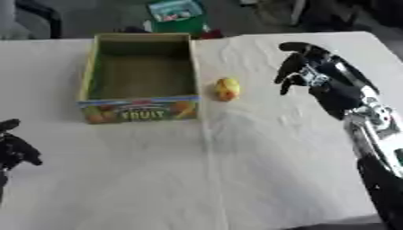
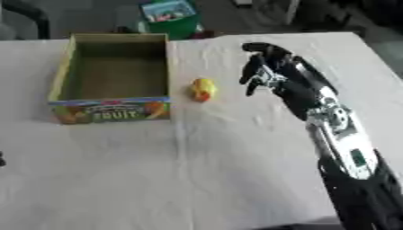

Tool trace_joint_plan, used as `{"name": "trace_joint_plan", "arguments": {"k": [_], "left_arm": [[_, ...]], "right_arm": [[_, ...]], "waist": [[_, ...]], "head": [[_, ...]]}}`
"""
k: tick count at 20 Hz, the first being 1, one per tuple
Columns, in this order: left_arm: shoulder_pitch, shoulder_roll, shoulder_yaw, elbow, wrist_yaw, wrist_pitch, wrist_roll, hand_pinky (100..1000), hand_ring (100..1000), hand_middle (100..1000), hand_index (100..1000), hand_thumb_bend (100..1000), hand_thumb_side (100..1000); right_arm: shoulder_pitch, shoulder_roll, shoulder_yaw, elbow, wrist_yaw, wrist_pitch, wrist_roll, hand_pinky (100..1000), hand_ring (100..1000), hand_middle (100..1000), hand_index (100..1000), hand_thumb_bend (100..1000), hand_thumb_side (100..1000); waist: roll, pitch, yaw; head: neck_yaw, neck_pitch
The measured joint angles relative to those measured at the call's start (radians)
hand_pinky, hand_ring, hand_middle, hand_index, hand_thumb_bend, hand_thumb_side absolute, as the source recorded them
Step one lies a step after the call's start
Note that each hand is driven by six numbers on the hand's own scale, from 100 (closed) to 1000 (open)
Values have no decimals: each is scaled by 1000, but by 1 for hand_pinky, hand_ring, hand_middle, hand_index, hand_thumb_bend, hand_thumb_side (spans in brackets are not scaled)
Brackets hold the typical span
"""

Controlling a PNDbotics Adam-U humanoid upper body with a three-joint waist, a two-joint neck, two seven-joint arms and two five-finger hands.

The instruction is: Pick up objects on the table and place them in the box.

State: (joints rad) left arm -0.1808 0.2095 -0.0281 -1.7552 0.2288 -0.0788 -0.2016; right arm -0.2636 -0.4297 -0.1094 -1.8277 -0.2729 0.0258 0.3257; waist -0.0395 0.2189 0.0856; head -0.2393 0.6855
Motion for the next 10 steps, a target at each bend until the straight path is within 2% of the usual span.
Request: {"name": "trace_joint_plan", "arguments": {"k": [4, 10], "left_arm": [[0, 0, 0, 0, 0, 0, 0, 469, 504, 463, 798, 100, 766], [0, 0, 0, 0, 0, 1, -1, 469, 504, 463, 798, 100, 765]], "right_arm": [[-3, -45, 8, -7, 14, -22, -3, 426, 563, 522, 849, 100, 390], [-30, -155, 27, -8, 40, -79, -9, 434, 569, 528, 855, 100, 330]], "waist": [[-2, -1, 2], [-7, -4, 5]], "head": [[0, 0], [-1, 0]]}}
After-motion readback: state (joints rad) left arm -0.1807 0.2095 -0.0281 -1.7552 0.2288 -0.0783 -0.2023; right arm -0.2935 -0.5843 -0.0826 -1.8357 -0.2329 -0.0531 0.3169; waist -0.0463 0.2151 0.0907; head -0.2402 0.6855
